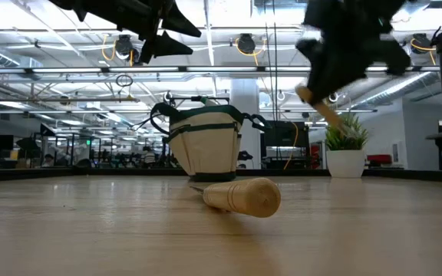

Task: Pick & Place Garden tools in Gardening bag
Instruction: Put the brown hand rake into the gardening bag

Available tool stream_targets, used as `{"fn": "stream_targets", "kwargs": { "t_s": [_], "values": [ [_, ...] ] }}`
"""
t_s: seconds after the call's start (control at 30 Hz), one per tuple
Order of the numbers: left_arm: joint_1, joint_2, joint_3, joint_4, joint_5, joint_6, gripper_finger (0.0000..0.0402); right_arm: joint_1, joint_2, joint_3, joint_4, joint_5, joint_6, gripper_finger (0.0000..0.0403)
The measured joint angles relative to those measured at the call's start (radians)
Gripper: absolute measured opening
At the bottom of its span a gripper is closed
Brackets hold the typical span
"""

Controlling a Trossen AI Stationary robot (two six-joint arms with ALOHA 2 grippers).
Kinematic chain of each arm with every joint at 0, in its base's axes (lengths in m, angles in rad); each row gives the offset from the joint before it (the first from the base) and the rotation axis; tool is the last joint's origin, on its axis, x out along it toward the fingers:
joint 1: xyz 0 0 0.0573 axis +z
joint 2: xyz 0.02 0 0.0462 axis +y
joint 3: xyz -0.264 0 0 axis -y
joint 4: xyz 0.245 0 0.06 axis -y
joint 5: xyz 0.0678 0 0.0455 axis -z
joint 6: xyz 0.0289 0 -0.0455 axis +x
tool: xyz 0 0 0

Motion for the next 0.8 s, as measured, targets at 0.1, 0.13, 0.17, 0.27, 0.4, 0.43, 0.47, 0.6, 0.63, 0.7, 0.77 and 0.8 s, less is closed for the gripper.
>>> {"fn": "stream_targets", "kwargs": {
  "t_s": [0.1,0.13,0.17,0.27,0.4,0.43,0.47,0.6,0.63,0.7,0.77,0.8],
  "values": [
    [0.000,0.000,0.000,0.000,0.000,0.010,0.0257,0.000,0.000,0.082,-0.001,-0.002,0.060,0.0059],
    [0.000,0.000,0.000,0.000,0.001,0.018,0.0257,0.000,0.000,0.106,0.001,-0.006,0.079,0.0059],
    [0.000,0.000,0.000,-0.001,0.004,0.026,0.0257,-0.001,0.000,0.130,0.008,-0.021,0.100,0.0059],
    [0.001,0.000,0.000,-0.001,0.019,0.041,0.0257,-0.010,0.000,0.181,0.073,-0.081,0.182,0.0059],
    [0.003,0.000,0.000,-0.001,0.074,0.051,0.0257,-0.039,-0.005,0.209,0.216,-0.203,0.307,0.0059],
    [0.003,0.000,0.000,-0.003,0.090,0.056,0.0257,-0.047,-0.007,0.209,0.254,-0.243,0.340,0.0059],
    [0.003,0.000,0.000,-0.006,0.106,0.059,0.0257,-0.056,-0.008,0.209,0.294,-0.273,0.370,0.0059],
    [0.003,0.000,0.000,-0.029,0.150,0.073,0.0257,-0.090,-0.007,0.209,0.413,-0.405,0.501,0.0059],
    [0.003,0.000,0.000,-0.038,0.159,0.079,0.0257,-0.098,-0.007,0.209,0.440,-0.440,0.531,0.0059],
    [0.003,0.000,0.000,-0.050,0.174,0.089,0.0257,-0.116,-0.007,0.209,0.481,-0.513,0.588,0.0059],
    [0.003,0.000,0.000,-0.055,0.187,0.095,0.0257,-0.127,-0.007,0.209,0.517,-0.563,0.638,0.0059],
    [0.003,0.000,0.000,-0.054,0.192,0.098,0.0257,-0.133,-0.007,0.209,0.530,-0.584,0.654,0.0059]
  ]
}}
